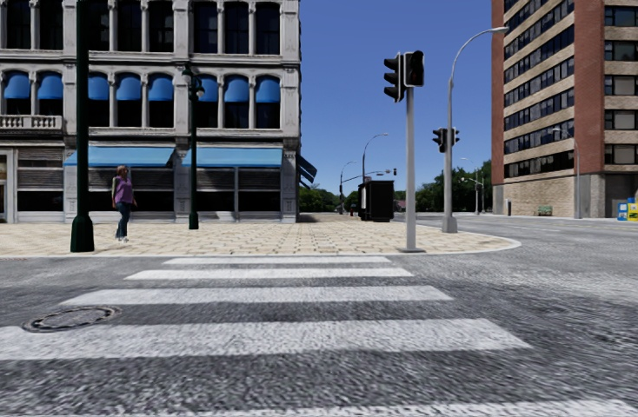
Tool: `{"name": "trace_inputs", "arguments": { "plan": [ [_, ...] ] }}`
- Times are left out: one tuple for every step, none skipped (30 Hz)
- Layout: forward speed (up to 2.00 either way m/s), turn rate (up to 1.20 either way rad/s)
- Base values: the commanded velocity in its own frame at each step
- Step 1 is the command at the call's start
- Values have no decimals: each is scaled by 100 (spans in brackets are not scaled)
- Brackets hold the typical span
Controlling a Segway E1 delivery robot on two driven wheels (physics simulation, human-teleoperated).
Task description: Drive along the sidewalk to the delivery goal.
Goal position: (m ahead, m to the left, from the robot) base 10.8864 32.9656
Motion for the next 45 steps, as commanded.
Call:
{"name": "trace_inputs", "arguments": {
  "plan": [
    [124,0],
    [124,0],
    [124,0],
    [124,0],
    [124,0],
    [124,0],
    [124,0],
    [124,0],
    [124,0],
    [124,0],
    [124,0],
    [124,0],
    [124,0],
    [124,0],
    [124,0],
    [124,0],
    [124,0],
    [124,0],
    [124,0],
    [124,0],
    [124,0],
    [124,0],
    [124,0],
    [124,0],
    [124,0],
    [124,0],
    [124,0],
    [124,0],
    [124,0],
    [124,0],
    [124,0],
    [124,0],
    [124,0],
    [124,0],
    [124,0],
    [124,0],
    [124,0],
    [124,0],
    [124,0],
    [124,0],
    [124,0],
    [124,0],
    [124,0],
    [124,0],
    [124,0]
  ]
}}
